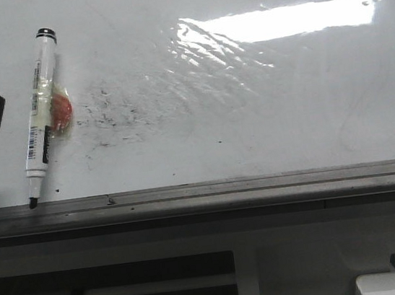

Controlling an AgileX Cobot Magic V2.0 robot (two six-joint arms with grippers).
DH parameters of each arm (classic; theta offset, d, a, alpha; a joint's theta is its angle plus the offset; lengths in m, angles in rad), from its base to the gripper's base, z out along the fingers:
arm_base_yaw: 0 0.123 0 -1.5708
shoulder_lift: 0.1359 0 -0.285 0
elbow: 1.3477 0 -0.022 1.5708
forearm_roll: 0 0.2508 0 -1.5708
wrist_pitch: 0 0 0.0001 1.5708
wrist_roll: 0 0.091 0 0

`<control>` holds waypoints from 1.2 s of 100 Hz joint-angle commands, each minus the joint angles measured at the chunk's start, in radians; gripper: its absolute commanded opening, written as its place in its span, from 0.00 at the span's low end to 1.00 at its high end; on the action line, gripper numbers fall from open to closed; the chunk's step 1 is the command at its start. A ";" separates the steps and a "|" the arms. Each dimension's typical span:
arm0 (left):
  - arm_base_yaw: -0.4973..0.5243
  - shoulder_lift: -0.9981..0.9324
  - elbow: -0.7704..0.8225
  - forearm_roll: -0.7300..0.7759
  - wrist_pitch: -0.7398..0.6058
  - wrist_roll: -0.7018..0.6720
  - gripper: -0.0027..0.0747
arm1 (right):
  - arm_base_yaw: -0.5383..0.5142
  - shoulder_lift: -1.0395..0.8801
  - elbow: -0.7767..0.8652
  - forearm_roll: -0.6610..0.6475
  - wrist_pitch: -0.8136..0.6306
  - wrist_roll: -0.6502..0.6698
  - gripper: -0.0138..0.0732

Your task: Write number 8 on whiteboard

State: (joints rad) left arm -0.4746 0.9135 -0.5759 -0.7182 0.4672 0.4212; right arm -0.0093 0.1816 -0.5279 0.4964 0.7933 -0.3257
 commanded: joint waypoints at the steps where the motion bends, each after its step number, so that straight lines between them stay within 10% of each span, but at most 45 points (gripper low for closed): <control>1: -0.009 0.009 -0.027 -0.033 -0.057 0.009 0.38 | 0.001 0.023 -0.033 0.012 -0.069 -0.013 0.70; 120: -0.009 0.231 -0.027 -0.033 -0.259 0.009 0.34 | 0.001 0.023 -0.033 0.008 -0.061 -0.013 0.70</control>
State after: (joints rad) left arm -0.4746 1.1451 -0.5759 -0.7334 0.2717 0.4307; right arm -0.0093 0.1820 -0.5279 0.4924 0.7946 -0.3262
